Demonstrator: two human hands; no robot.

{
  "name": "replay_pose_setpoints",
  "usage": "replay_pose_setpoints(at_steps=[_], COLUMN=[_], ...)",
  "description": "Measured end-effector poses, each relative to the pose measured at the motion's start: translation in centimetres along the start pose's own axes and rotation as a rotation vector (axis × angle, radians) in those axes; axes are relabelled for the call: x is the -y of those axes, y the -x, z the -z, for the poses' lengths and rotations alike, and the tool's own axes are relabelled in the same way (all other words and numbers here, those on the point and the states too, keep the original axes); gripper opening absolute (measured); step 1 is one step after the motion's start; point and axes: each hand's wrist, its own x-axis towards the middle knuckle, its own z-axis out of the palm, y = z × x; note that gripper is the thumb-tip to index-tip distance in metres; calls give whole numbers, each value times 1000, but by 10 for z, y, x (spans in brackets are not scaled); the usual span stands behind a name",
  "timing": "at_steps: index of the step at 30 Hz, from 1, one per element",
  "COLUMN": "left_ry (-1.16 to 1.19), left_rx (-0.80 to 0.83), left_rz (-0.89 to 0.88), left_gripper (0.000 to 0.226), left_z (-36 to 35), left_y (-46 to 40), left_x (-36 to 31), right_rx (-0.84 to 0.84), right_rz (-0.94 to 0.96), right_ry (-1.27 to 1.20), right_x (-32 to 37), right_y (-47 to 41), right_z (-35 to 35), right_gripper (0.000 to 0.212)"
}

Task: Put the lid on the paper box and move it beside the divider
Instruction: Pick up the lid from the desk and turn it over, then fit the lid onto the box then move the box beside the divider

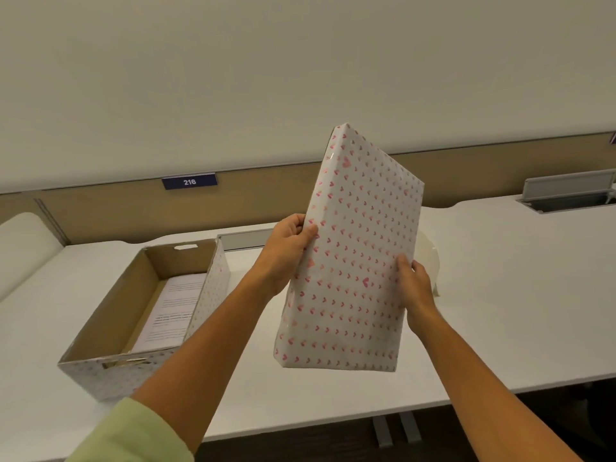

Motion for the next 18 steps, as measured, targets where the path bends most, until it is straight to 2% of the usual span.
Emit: replay_pose_setpoints(at_steps=[3,7,11,14,18], left_ry=[-142,-146,-234,-409,-563], left_rx=[-77,-165,-237,-314,-328], left_rz=[-83,-233,-264,-350,-314], left_gripper=[28,47,40,47,61], left_z=[10,34,73,107,165], left_y=[4,10,19,31,48], left_x=[-1,2,7,12,26], right_rx=[-14,-9,38,78,119], right_rz=[41,117,178,256,342], right_ry=[7,63,131,215,307], right_x=[3,8,14,17,17], right_y=[7,23,44,67,98], right_z=[-10,-30,-61,-91,-142], right_gripper=[60,61,60,59,64])
